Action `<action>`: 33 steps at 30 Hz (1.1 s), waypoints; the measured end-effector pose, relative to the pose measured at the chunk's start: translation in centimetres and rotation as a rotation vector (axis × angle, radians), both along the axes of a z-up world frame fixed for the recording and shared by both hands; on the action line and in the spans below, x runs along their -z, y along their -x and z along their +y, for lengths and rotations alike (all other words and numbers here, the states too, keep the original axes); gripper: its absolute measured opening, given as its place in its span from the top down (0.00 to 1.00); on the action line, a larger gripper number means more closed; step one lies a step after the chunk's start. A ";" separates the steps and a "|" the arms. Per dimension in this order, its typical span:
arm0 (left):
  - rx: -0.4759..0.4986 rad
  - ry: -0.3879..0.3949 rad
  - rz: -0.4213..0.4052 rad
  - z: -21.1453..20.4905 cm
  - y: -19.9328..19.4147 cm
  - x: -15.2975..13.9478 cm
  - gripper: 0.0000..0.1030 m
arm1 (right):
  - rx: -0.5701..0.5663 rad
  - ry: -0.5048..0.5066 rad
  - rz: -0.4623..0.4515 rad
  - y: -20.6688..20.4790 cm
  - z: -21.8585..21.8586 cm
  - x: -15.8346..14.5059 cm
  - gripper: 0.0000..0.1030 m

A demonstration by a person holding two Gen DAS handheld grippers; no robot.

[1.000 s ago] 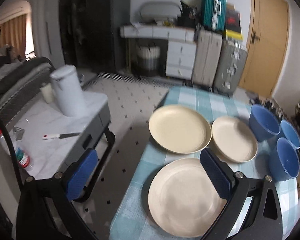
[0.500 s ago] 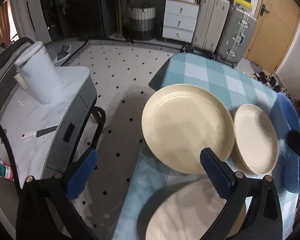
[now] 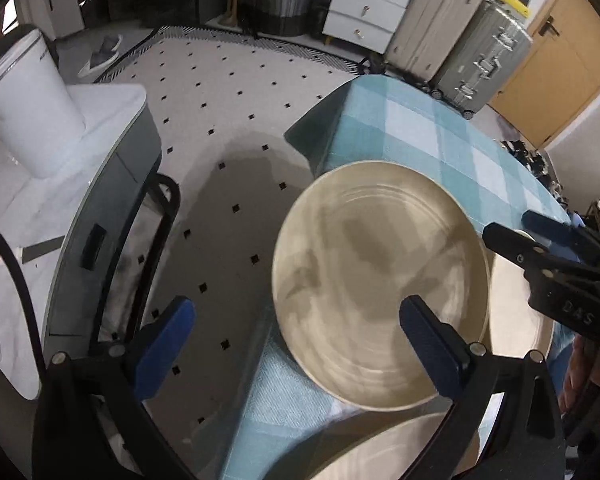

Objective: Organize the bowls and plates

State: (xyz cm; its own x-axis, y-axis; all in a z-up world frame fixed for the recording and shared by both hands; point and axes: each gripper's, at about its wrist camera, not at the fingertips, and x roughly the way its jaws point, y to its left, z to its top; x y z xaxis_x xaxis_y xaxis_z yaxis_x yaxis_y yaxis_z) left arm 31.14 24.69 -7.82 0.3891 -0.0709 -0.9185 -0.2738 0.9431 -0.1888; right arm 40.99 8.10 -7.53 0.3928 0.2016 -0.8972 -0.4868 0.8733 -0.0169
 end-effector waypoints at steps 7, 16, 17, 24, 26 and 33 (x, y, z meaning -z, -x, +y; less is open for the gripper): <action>0.042 0.012 0.023 -0.2 -1.1 0.9 0.03 | 0.010 0.000 0.037 -2.1 0.0 2.0 0.29; 0.051 0.028 0.067 0.5 -1.3 1.9 0.31 | 0.030 0.000 0.114 -3.3 0.2 4.3 0.39; 0.054 0.039 0.074 0.5 -1.4 2.1 0.33 | 0.029 -0.008 0.121 -3.3 0.2 4.4 0.40; 0.070 0.048 0.108 0.6 -1.7 3.3 0.54 | 0.009 -0.006 0.137 -3.1 0.7 5.4 0.53; 0.056 0.071 0.105 1.1 -1.6 3.4 0.54 | 0.009 -0.002 0.138 -3.1 0.8 5.7 0.54; 0.043 0.158 0.085 1.4 -1.7 3.6 0.74 | -0.001 0.044 0.130 -2.8 1.4 6.7 0.66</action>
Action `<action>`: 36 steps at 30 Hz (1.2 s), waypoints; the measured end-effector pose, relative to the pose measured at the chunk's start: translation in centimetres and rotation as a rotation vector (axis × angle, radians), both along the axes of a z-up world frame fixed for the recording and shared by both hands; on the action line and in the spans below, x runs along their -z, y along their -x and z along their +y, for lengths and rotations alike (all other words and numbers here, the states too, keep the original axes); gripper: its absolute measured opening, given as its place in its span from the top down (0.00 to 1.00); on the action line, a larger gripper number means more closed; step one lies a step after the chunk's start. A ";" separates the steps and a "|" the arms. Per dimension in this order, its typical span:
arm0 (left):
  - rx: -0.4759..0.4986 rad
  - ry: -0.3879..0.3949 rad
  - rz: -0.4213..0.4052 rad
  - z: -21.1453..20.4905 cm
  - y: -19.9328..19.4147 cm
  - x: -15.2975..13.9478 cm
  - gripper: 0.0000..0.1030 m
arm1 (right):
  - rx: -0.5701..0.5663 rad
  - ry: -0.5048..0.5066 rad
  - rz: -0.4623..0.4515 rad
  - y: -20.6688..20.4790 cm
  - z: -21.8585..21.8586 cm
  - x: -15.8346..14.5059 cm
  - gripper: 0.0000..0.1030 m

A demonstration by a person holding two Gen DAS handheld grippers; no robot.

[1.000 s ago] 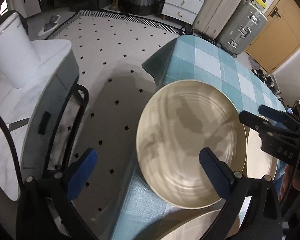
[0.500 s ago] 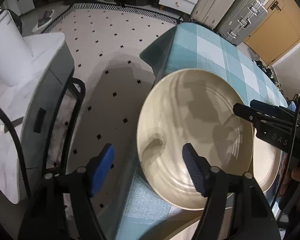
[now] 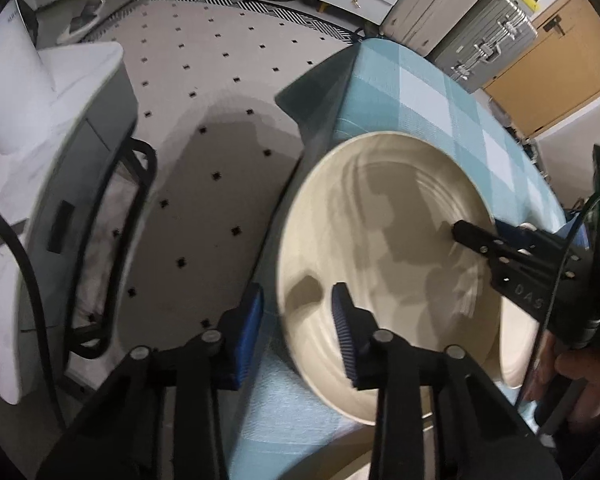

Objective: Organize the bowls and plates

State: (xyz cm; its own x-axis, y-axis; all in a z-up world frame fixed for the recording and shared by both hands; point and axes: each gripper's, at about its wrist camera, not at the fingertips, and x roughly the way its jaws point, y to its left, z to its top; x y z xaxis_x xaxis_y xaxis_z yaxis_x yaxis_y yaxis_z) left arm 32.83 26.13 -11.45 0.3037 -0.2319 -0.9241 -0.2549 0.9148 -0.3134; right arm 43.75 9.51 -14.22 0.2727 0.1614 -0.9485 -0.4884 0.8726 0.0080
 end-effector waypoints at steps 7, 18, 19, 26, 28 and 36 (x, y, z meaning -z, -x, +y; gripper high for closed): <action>-0.069 0.032 -0.007 0.8 0.2 0.4 0.88 | 0.017 0.000 0.016 0.0 -0.5 -0.1 0.73; -0.097 -0.014 0.001 0.7 0.8 0.3 0.90 | 0.010 -0.038 0.003 0.6 -1.1 -0.4 0.87; -0.104 -0.010 0.007 0.8 0.8 0.3 0.90 | 0.007 -0.036 0.001 0.6 -1.0 -0.5 0.87; -0.105 -0.027 0.039 0.9 0.7 -0.1 0.90 | -0.015 -0.038 -0.026 1.2 -0.6 -1.0 0.89; -0.110 -0.037 0.037 0.9 0.8 -0.3 0.89 | -0.019 -0.042 -0.039 1.4 -0.7 -1.2 0.91; -0.094 -0.074 0.037 0.2 1.0 -0.8 0.89 | -0.010 -0.070 -0.011 1.7 -2.0 -1.4 0.92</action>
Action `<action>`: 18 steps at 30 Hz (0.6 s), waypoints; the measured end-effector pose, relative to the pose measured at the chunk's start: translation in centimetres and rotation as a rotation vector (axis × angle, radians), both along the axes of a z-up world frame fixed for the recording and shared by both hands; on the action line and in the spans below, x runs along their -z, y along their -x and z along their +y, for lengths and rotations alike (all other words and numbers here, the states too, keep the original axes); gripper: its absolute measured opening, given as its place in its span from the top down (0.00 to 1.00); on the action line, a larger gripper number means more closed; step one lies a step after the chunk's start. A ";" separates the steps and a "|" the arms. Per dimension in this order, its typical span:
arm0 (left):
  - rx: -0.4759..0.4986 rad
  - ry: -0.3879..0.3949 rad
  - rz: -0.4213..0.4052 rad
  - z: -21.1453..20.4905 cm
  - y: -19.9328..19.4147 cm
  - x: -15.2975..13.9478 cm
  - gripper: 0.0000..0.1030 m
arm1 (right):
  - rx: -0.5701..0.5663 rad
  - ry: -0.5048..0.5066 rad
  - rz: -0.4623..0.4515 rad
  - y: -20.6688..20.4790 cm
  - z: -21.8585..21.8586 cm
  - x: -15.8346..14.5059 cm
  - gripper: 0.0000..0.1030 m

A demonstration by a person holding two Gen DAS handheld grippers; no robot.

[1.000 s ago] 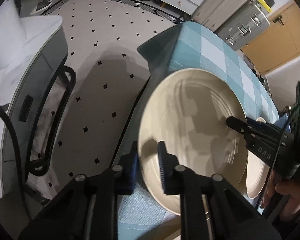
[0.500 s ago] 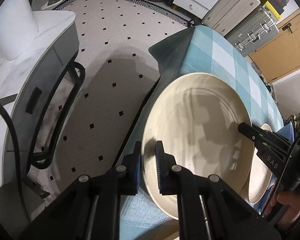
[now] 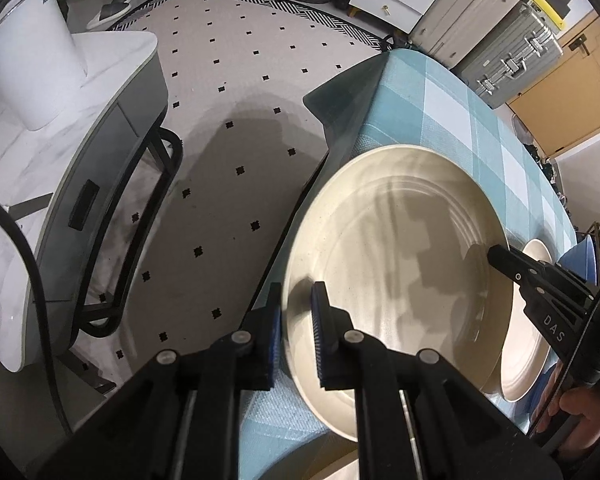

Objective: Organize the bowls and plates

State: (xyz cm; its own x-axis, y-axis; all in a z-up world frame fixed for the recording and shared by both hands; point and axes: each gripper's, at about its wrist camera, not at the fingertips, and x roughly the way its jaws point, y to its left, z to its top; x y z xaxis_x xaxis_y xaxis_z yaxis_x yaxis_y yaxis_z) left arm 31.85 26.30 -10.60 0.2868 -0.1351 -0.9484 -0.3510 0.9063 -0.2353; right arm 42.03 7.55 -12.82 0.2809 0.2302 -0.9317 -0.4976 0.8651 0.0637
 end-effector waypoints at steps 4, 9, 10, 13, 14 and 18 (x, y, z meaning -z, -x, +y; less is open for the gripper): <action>0.001 -0.003 0.002 -0.1 0.1 0.0 0.89 | 0.016 -0.006 0.006 0.3 -0.3 -0.1 0.92; 0.000 0.006 0.008 -0.3 0.1 -0.4 0.89 | 0.023 -0.005 0.018 0.4 -0.6 -0.6 0.92; 0.001 0.004 0.005 -0.4 0.2 -0.6 0.89 | 0.024 -0.007 0.018 0.4 -0.7 -0.9 0.92; 0.013 -0.004 0.006 -0.8 0.3 -1.0 0.89 | 0.024 -0.003 0.019 0.7 -0.8 -1.3 0.92; 0.023 -0.008 0.007 -1.0 0.4 -1.1 0.89 | 0.025 0.001 0.023 0.8 -1.0 -1.4 0.92; 0.025 -0.013 0.012 -1.4 0.9 -1.7 0.89 | 0.027 0.014 0.014 1.6 -1.5 -2.2 0.92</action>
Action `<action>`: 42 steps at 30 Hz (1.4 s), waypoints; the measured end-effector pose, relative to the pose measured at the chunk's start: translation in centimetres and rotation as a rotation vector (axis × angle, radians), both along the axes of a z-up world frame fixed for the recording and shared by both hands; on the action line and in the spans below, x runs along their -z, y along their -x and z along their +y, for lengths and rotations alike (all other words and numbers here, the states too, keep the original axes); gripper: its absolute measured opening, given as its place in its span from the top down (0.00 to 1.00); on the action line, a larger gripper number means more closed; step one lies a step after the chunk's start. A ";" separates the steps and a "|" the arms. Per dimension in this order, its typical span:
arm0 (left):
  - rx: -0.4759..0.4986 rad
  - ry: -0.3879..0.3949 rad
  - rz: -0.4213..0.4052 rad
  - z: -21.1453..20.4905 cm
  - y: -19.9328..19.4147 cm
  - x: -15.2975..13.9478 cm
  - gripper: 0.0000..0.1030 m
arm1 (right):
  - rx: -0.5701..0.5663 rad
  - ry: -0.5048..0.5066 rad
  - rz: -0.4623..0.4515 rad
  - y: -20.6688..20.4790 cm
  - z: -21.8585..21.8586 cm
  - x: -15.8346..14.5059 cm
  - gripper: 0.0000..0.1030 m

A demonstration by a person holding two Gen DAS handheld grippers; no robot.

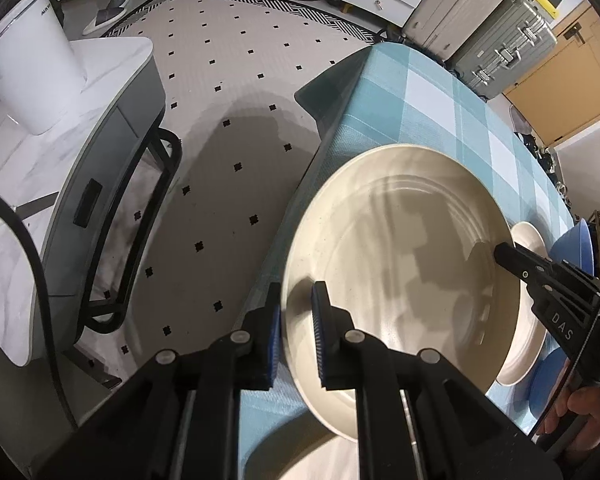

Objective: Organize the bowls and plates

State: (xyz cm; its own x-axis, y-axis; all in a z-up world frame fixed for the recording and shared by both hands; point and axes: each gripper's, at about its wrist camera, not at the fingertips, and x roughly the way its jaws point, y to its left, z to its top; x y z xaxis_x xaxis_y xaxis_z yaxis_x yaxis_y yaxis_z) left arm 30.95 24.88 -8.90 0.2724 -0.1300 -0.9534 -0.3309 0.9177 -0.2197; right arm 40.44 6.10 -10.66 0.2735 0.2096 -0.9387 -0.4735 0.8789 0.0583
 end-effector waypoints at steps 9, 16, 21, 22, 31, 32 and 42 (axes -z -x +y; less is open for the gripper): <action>0.004 -0.008 -0.029 -1.2 2.5 -2.6 0.89 | 0.013 -0.020 -0.021 2.6 -1.7 -2.8 0.92; 0.010 -0.027 -0.031 -2.2 5.5 -3.9 0.88 | 0.014 -0.036 -0.006 6.5 -3.3 -3.8 0.92; 0.023 -0.076 -0.015 -3.0 7.5 -4.0 0.87 | 0.005 -0.014 -0.020 9.6 -3.1 -4.4 0.92; 0.021 -0.078 -0.013 -3.1 8.1 -4.0 0.86 | 0.007 -0.015 -0.021 10.3 -3.1 -4.6 0.92; 0.030 -0.040 0.001 -3.6 11.2 -3.2 0.86 | 0.016 -0.014 0.004 14.7 -4.2 -4.3 0.92; 0.034 -0.046 -0.001 -3.9 11.4 -3.2 0.86 | 0.012 -0.007 0.002 15.2 -4.2 -4.3 0.92; 0.044 -0.048 0.038 -4.7 13.8 -0.8 0.85 | 0.035 -0.050 0.009 18.5 -5.7 -2.3 0.92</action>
State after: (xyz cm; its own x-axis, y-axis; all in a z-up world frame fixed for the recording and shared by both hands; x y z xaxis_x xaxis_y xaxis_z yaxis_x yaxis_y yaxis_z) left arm 17.10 20.17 -8.05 0.2305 -0.0948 -0.9684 -0.2973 0.9408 -0.1629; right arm 21.93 0.38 -8.35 0.2735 0.2470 -0.9296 -0.4422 0.8906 0.1065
